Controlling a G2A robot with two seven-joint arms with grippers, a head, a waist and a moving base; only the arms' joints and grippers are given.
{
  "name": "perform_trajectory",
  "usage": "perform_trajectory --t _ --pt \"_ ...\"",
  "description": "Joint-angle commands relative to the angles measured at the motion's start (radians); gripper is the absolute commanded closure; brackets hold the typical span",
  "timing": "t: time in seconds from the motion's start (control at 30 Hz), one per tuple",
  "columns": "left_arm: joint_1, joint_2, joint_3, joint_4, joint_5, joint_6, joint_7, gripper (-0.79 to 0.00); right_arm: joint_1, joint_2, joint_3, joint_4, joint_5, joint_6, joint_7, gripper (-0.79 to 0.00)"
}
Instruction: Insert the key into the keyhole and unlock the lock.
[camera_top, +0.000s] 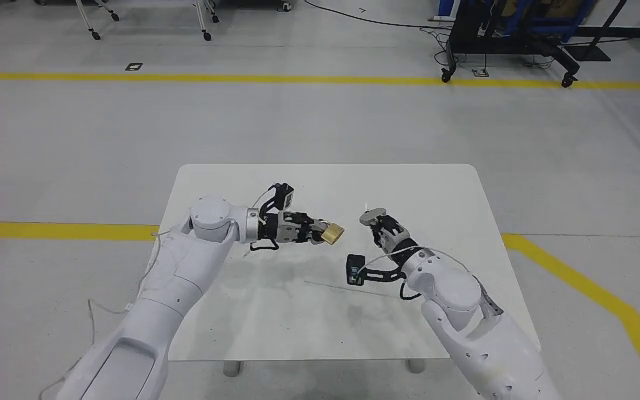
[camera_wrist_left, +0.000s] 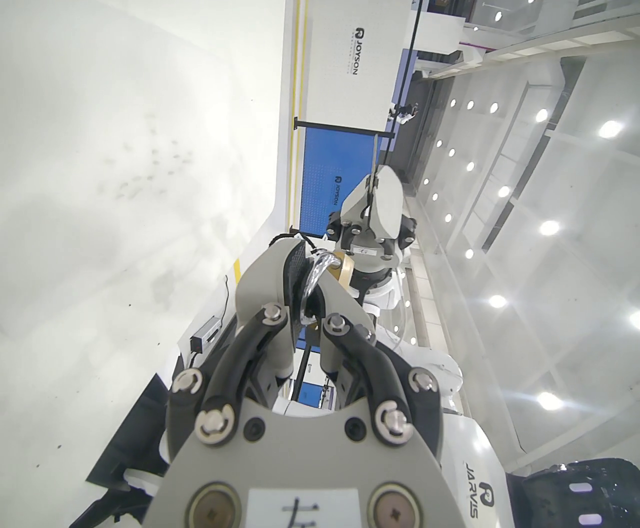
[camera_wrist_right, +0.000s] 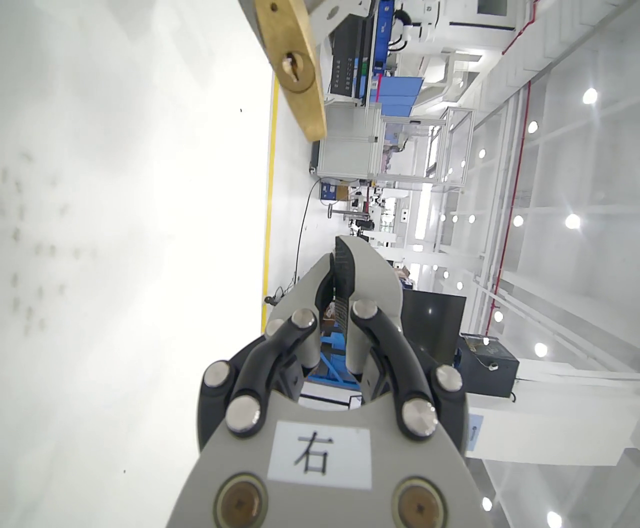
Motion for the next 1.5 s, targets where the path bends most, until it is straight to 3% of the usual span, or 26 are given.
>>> perform_trajectory --t 0.0,0.2,0.53,0.93,1.47 --pt "-0.001 -0.001 0.005 0.002 0.001 0.000 -0.001 0.000 0.027 -0.007 -0.032 0.008 -0.004 -0.024 0.030 0.000" --pt "-0.005 -0.004 0.011 0.008 -0.004 -0.002 0.004 0.000 0.083 -0.024 -0.110 0.039 -0.032 -0.072 0.049 0.000" --pt "-0.007 -0.005 -0.004 0.017 -0.045 0.002 0.043 0.000 0.094 -0.032 -0.143 0.049 -0.034 -0.069 0.012 0.000" --pt "-0.027 -0.012 -0.031 0.072 -0.113 0.082 0.149 0.000 -0.042 -0.008 -0.004 -0.088 0.026 -0.048 -0.003 0.000" --pt "-0.027 -0.012 -0.031 0.072 -0.113 0.082 0.149 0.000 -0.042 -0.008 -0.004 -0.088 0.026 -0.048 -0.003 0.000"
